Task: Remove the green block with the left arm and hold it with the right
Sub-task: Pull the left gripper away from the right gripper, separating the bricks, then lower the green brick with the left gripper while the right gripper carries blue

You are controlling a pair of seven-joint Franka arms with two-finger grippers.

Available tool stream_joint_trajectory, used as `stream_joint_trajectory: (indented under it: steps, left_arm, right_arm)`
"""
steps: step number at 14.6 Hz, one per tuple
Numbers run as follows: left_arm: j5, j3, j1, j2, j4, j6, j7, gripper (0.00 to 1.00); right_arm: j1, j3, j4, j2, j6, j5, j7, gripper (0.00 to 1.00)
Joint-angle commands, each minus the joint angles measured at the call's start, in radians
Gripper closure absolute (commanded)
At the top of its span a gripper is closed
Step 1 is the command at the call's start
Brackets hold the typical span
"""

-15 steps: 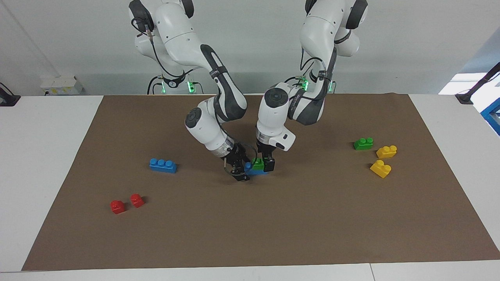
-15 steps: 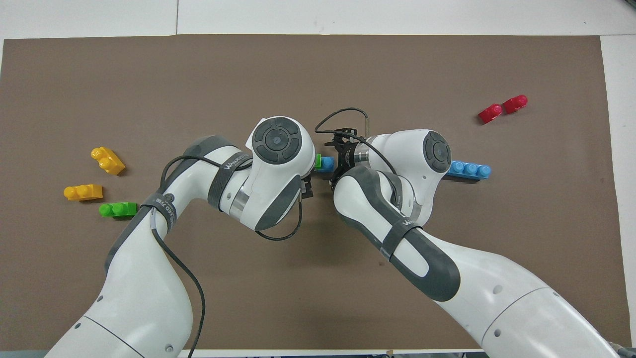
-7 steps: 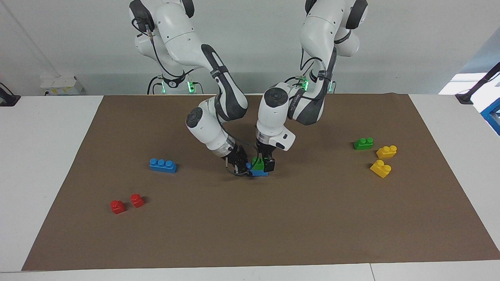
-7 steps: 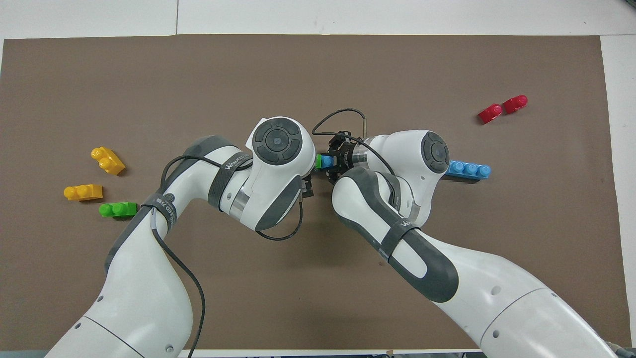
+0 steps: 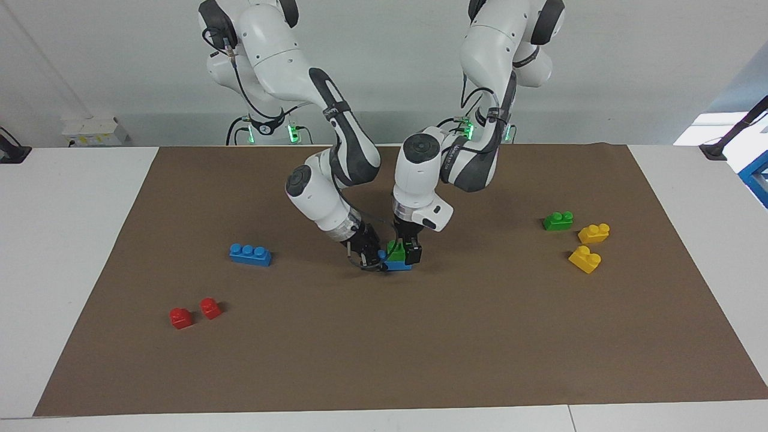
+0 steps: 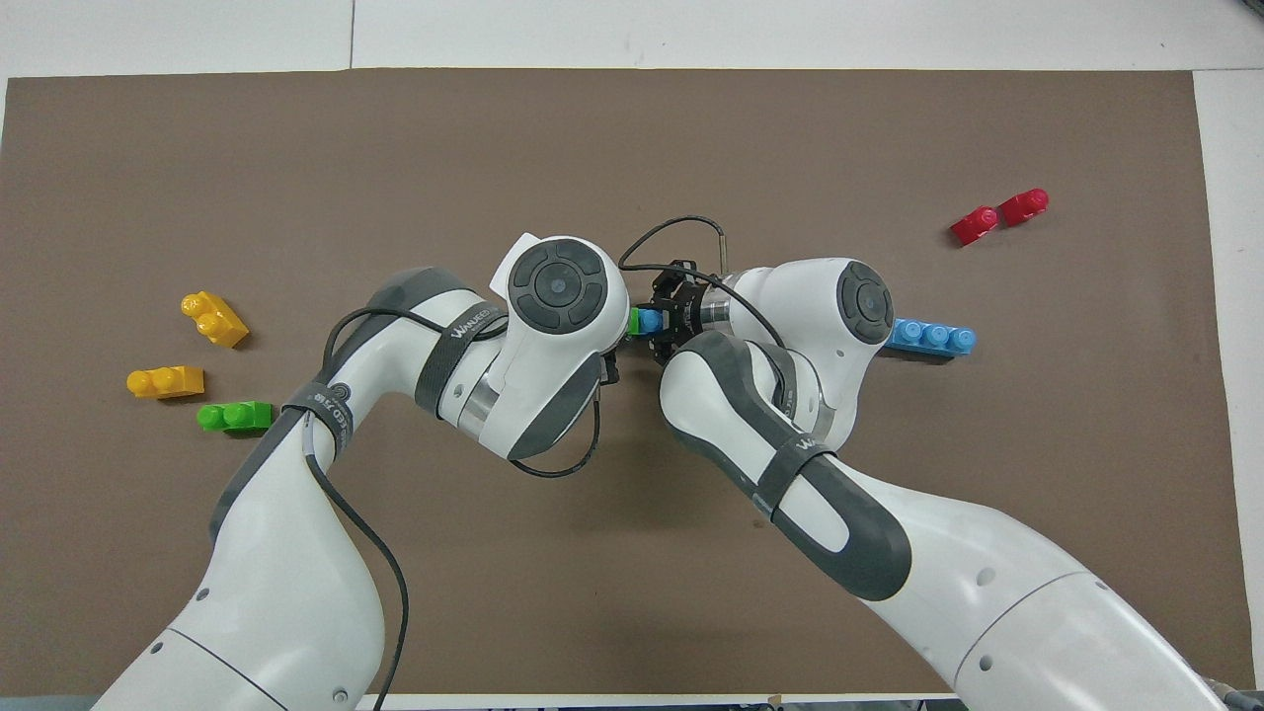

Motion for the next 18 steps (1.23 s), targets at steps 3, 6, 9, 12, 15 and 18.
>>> stream_joint_trajectory:
  steps: [3,6,9,12,15,18]
  left_arm:
    - [0.033,0.016,-0.018,-0.011,-0.017,0.020,-0.013,1.00]
    - [0.036,0.016,-0.016,-0.015,-0.011,0.011,-0.016,1.00]
    - [0.033,0.016,-0.001,-0.067,-0.010,-0.015,-0.011,1.00]
    - [0.033,0.017,0.030,-0.149,-0.011,-0.086,-0.008,1.00]
    - [0.027,0.016,0.056,-0.210,-0.011,-0.138,0.001,1.00]
    - [0.023,0.016,0.079,-0.256,-0.013,-0.207,0.057,1.00]
  right_arm:
    - [0.001,-0.002,0.014,0.015,0.005,0.006,-0.025,1.00]
    - [-0.001,-0.002,0.016,0.015,0.002,0.006,-0.024,1.00]
    - [0.001,-0.003,0.045,0.013,-0.032,0.006,-0.017,1.00]
    - [-0.019,-0.006,0.073,0.001,-0.092,-0.014,-0.017,1.00]
    - [-0.100,-0.011,0.131,-0.042,-0.254,-0.130,-0.027,1.00]
    - [-0.185,-0.009,0.146,-0.103,-0.352,-0.232,-0.133,1.00]
